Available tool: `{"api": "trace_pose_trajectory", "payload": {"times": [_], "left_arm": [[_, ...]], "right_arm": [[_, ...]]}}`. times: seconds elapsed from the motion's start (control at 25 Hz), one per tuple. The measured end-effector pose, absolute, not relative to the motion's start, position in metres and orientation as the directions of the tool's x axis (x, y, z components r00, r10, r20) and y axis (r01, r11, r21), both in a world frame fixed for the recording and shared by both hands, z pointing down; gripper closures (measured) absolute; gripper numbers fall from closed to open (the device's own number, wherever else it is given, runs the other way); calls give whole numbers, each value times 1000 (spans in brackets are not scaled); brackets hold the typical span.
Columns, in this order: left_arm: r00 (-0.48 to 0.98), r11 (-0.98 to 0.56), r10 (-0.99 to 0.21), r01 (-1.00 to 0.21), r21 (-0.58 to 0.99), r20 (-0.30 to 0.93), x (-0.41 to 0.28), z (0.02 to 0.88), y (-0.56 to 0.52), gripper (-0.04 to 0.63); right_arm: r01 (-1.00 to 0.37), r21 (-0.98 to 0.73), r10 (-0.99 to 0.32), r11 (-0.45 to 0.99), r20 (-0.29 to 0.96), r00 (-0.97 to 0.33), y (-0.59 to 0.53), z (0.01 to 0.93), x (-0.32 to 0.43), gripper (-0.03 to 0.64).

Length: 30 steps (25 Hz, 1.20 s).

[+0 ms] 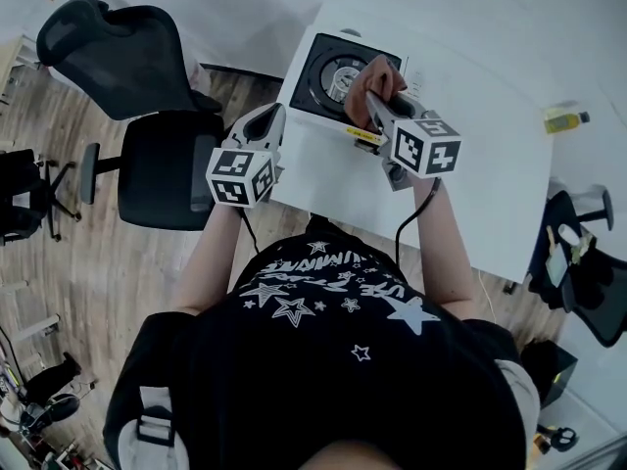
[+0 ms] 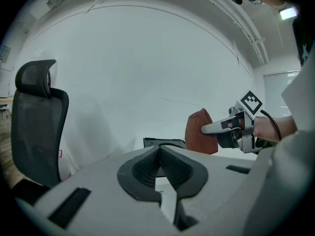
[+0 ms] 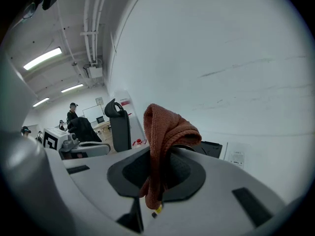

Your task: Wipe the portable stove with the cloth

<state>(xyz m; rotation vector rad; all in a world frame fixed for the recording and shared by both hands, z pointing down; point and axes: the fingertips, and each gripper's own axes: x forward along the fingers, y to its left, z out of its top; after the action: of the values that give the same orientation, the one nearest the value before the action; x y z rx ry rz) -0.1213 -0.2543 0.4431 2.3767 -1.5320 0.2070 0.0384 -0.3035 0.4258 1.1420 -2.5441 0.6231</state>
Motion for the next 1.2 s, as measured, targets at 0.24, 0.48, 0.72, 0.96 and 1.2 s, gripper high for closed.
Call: {"api": "trace_pose_trajectory", "payload": {"times": [0.24,0.48,0.72,0.96,1.2], "left_arm": [[397,-364,-875,-917,165,275,-126,439,-287,586],[383,-348,-880,-923,166,282,-129,442,-313,586],[364,-326,-882,-930,170,300,-132,449,-335,586],[349,-307,-876,-936,173,332,-132,463,-346,586],[335,-294,-873,-941,166,355,-132,468,-353,587]], "right_arm": [[-721,-285,-586,632,433,-685,-346,425,13,561],[-707,-349,-536,615,473,-700,-390,437,-2,561],[-685,-408,-496,603,481,-723,-427,446,-21,561],[-664,-439,-441,605,510,-739,-447,465,-44,561],[-637,-514,-397,574,505,-766,-467,474,-68,561]]}}
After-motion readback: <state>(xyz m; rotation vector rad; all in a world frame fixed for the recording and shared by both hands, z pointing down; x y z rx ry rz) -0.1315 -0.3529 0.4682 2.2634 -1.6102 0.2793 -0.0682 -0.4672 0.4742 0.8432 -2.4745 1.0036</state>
